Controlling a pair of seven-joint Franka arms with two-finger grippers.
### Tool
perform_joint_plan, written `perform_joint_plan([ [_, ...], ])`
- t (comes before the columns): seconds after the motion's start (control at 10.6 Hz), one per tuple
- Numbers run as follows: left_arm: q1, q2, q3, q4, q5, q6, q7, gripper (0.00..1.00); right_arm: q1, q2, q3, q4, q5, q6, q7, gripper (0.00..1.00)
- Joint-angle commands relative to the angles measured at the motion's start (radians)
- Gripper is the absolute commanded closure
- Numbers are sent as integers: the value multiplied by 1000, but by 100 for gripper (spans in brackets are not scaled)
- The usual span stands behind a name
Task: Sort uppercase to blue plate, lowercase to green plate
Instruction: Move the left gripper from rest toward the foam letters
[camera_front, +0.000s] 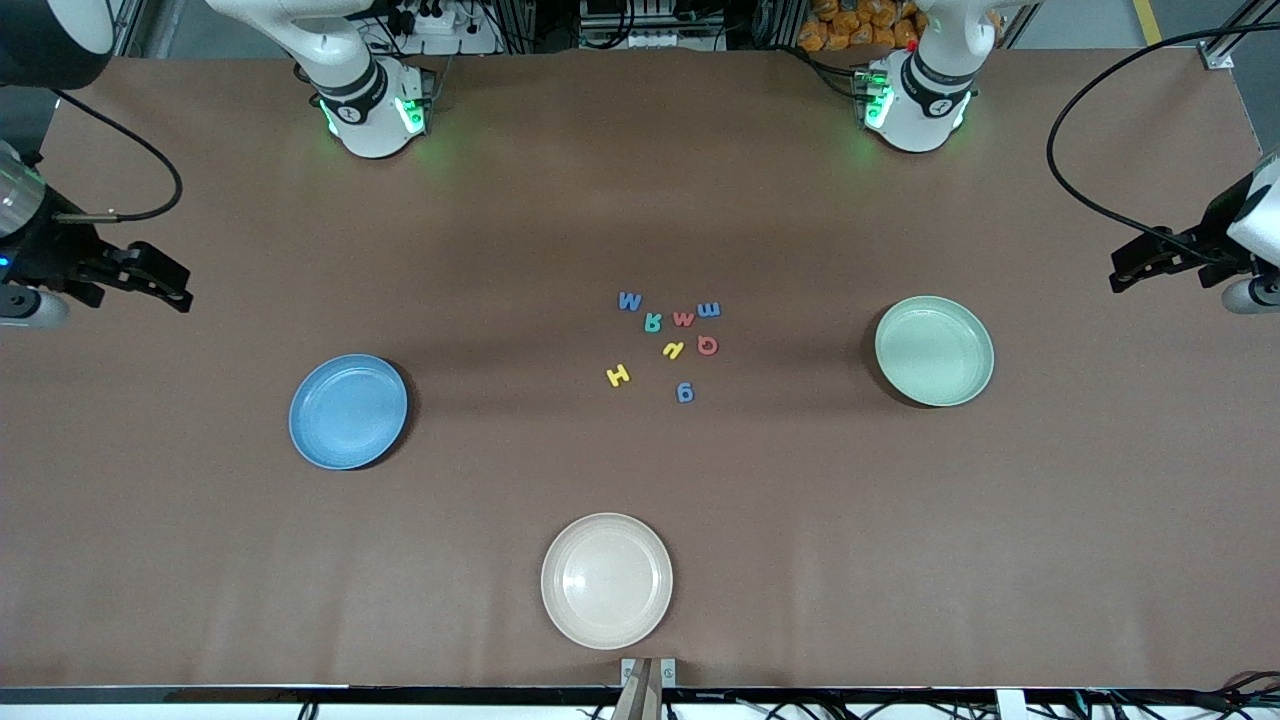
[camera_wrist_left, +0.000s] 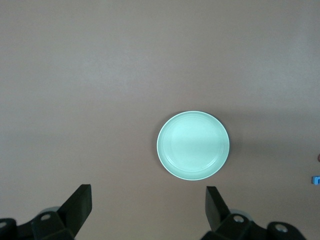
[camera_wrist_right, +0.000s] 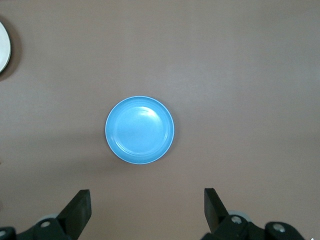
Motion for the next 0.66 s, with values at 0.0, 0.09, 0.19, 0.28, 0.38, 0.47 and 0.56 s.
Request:
perform_joint_plan([
  [0.0,19,-3,-3,1,-18,5,7,0,-3,-49,-4,-19,25,-1,-12,0],
  [0.09,21,-1,-3,1,-18,5,5,0,6,-45,-3,-9,28,-1,-10,0],
  [0.19,21,3,-3,1,-18,4,-7,0,22,-42,3,-9,61,6,5,0],
  [0.28,18,3,-5,1,-17,4,-24,0,25,-37,7,-9,71,11,8,0],
  [0.38,9,22,-9,3,-17,4,-38,0,23,-37,7,-9,71,11,3,0],
  [0.47,6,26,-17,1,-17,2,-58,0,19,-37,7,-9,69,11,-1,0],
  [0.56,7,25,-28,1,-6,1,-61,0,16,-36,4,-9,68,11,-4,0],
])
